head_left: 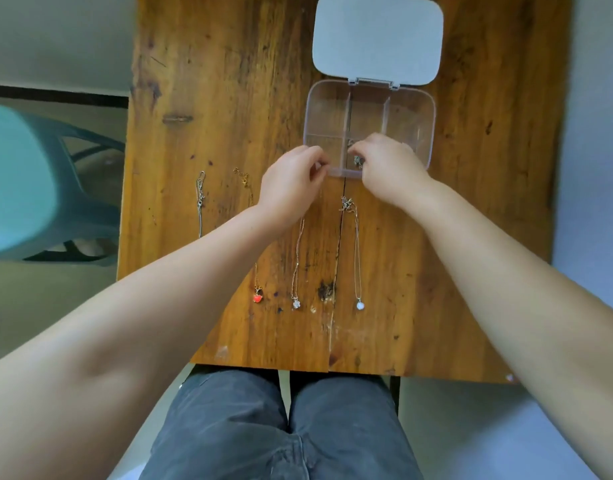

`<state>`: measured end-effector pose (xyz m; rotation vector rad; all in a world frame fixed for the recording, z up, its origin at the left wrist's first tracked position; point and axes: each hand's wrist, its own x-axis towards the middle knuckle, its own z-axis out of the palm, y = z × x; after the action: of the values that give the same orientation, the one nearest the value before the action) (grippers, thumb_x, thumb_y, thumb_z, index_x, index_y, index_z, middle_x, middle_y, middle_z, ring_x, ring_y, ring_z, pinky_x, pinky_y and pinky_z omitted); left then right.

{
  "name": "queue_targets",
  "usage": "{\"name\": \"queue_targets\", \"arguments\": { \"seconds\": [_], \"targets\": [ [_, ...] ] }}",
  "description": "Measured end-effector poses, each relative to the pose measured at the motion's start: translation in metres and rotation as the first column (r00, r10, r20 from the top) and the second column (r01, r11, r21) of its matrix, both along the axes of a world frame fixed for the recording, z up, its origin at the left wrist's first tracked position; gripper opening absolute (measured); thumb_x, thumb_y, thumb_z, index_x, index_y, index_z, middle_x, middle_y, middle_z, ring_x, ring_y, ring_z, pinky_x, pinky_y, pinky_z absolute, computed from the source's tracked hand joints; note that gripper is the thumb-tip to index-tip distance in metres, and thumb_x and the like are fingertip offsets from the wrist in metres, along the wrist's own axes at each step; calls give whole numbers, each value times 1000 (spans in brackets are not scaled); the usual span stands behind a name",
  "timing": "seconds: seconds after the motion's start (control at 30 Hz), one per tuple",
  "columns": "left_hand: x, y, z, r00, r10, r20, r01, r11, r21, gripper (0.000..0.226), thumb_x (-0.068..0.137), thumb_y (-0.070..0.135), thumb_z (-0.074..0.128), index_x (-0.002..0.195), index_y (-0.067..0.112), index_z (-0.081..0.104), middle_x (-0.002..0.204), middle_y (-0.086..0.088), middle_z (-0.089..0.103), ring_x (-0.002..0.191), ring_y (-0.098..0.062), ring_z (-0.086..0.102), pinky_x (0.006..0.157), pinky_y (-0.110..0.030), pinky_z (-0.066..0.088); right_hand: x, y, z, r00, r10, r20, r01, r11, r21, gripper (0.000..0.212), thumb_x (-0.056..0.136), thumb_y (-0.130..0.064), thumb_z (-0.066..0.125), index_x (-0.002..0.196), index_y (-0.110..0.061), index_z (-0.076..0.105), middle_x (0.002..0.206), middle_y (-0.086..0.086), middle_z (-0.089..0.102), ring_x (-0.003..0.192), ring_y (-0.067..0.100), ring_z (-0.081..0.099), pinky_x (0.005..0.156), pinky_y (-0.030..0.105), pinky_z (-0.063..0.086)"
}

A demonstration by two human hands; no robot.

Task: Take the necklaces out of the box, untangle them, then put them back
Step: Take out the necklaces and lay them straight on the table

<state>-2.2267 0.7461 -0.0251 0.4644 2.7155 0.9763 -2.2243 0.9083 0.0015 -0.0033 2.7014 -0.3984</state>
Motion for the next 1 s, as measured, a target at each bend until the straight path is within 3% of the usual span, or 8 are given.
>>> {"name": "queue_targets", "arguments": {
  "seconds": [0.13,0.3,0.47,0.63,0.73,0.83,0.93,1.0],
  "targets": [
    [-2,3,-1,1000,29,-4,-29,1000,-5,11,92,17,54,93,10,63,93,-5,65,82,-14,54,67,-28,44,-15,-8,-1,975,193,109,-212,956,201,38,89,-9,43,126,-9,53,123,15,53,111,34,51,99,51,32],
    [2,3,-3,998,67,-21,-67,998,2,10,92,17,55,90,9,61,90,-5,63,79,-12,49,63,-28,39,-17,-5,3,922,209,326,-252,963,93,33,86,-15,46,117,-14,58,113,13,56,104,33,54,98,52,34],
    [1,4,2,999,49,-7,-49,998,-25,10,92,17,55,91,10,61,90,-5,64,79,-15,53,64,-31,45,-9,9,-2,980,121,159,-106,989,-103,24,91,-9,52,112,-14,62,111,10,55,97,26,57,87,39,51],
    [-1,6,10,999,32,28,-28,991,-129,12,93,16,52,97,11,62,96,-7,64,90,-23,56,72,-35,47,6,28,14,1000,10,-10,-13,942,-335,26,91,-9,55,114,-20,63,101,-1,57,85,7,54,77,13,41],
    [0,15,24,1000,-4,-16,2,991,-135,26,90,13,53,115,12,60,109,-10,60,104,-27,51,81,-34,41,13,43,39,966,-240,96,236,666,-708,25,89,-9,59,106,-26,66,88,-9,62,80,-1,60,73,13,49],
    [3,40,50,962,-204,181,171,968,182,40,89,14,55,129,14,52,134,-6,52,125,-19,44,100,-26,34,21,55,58,893,-312,323,399,219,-891,24,88,-3,59,102,-20,68,84,-6,64,78,4,62,70,19,53],
    [6,58,70,842,-314,439,172,927,334,24,95,29,51,103,12,67,96,-9,67,80,-15,60,71,-28,48,30,69,64,838,-370,401,442,29,-897,24,86,-6,59,104,-19,69,86,-2,65,73,6,61,59,18,50],
    [7,58,73,805,-322,499,133,917,377,34,97,35,46,83,12,65,67,-2,59,56,-11,48,57,-25,39,41,83,63,788,-439,432,455,-58,-888,23,84,-7,59,103,-17,68,84,-1,64,66,5,59,53,16,46]
  ]
}}
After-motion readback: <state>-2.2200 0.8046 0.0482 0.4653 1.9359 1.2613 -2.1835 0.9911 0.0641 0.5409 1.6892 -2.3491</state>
